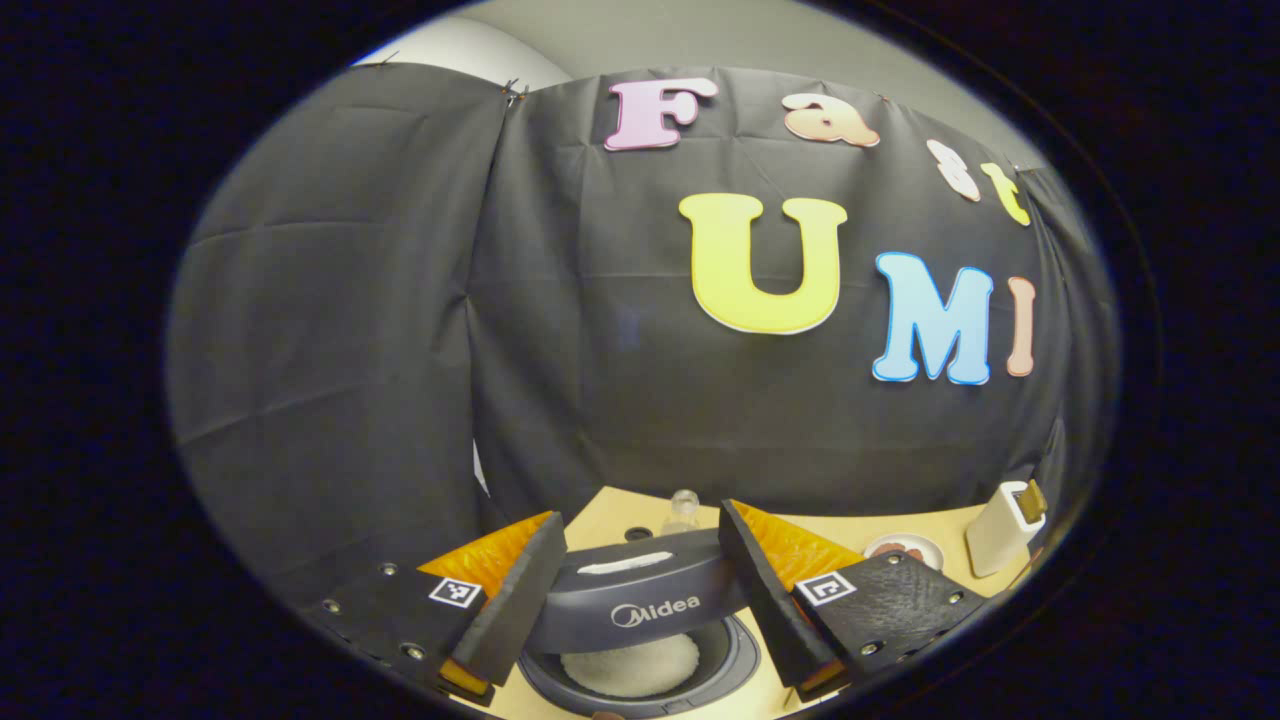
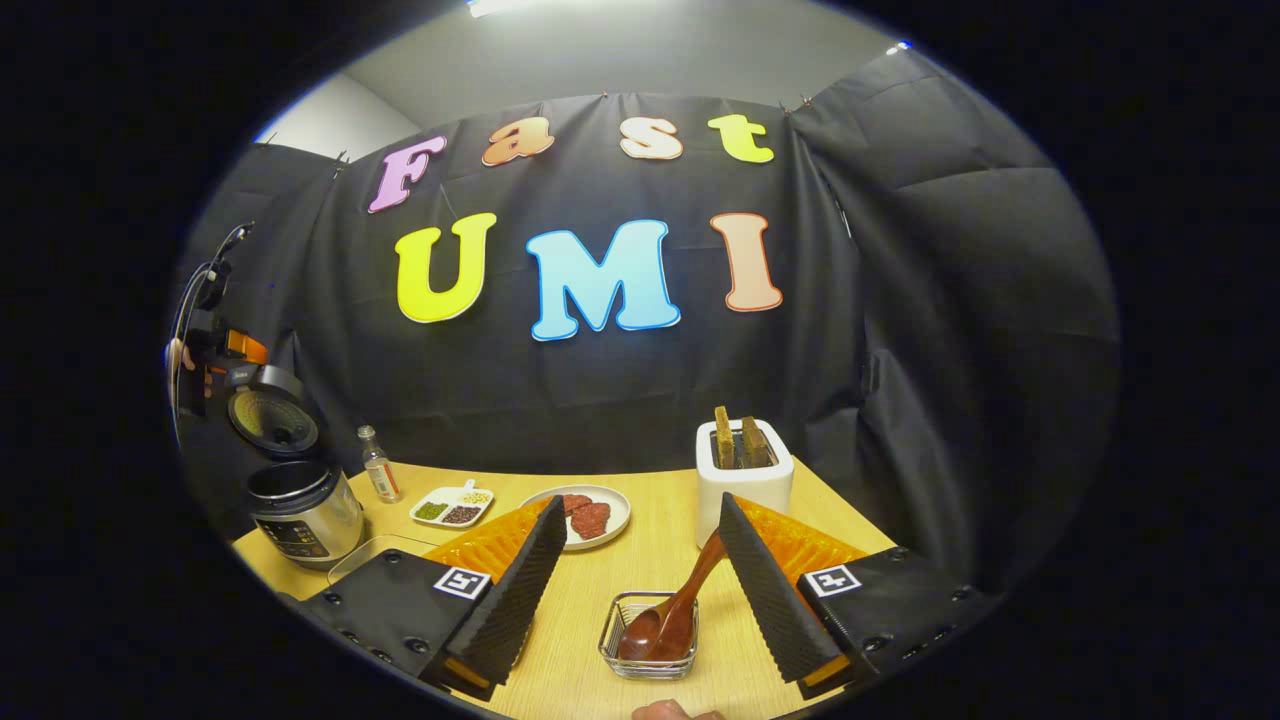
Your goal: Close the left gripper, press the button to open the rice cooker; take a wooden spoon from the chopstick holder with the right hand, scoop a spoonful of rice and pour it into the rice cooker, then put the wooden spoon back into the chopstick holder.
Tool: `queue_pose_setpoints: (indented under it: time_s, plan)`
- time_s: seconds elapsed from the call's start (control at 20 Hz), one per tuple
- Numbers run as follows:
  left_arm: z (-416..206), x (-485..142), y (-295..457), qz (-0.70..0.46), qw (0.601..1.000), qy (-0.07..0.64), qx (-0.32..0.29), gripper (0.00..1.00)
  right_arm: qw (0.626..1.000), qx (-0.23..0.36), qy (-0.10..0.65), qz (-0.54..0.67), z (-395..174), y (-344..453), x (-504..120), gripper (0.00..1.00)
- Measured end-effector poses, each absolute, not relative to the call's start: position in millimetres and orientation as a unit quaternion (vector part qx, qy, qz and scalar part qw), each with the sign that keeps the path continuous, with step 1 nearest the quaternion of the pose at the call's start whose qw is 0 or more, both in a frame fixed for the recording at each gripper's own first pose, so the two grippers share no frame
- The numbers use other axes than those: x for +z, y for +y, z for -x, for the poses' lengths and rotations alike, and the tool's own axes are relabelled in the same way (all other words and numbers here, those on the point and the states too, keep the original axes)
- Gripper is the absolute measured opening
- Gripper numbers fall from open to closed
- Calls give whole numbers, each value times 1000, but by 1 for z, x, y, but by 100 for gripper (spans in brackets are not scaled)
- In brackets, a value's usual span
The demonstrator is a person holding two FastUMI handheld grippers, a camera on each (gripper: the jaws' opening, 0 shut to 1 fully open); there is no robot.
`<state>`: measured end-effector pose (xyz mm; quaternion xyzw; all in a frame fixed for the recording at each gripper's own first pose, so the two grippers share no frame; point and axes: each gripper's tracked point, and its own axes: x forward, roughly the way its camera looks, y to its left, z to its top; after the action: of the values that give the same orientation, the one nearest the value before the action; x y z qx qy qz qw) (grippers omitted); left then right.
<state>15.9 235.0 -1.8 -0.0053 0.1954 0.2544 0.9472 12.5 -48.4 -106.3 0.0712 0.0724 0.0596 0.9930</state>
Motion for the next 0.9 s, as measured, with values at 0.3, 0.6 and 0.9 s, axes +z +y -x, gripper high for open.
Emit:
queue_pose_setpoints:
  time_s: [0.3,0.6,0.9]
  plan:
    - [18,-74,201,54,930,277,236,98,989,97,86,-65,-4,-42,-124,98]
    - [37,-123,185,21,919,318,231,98,988,117,79,-62,-3,-32,-120,98]
    - [45,-147,180,-8,918,335,213,98,983,153,75,-72,6,-7,-120,98]
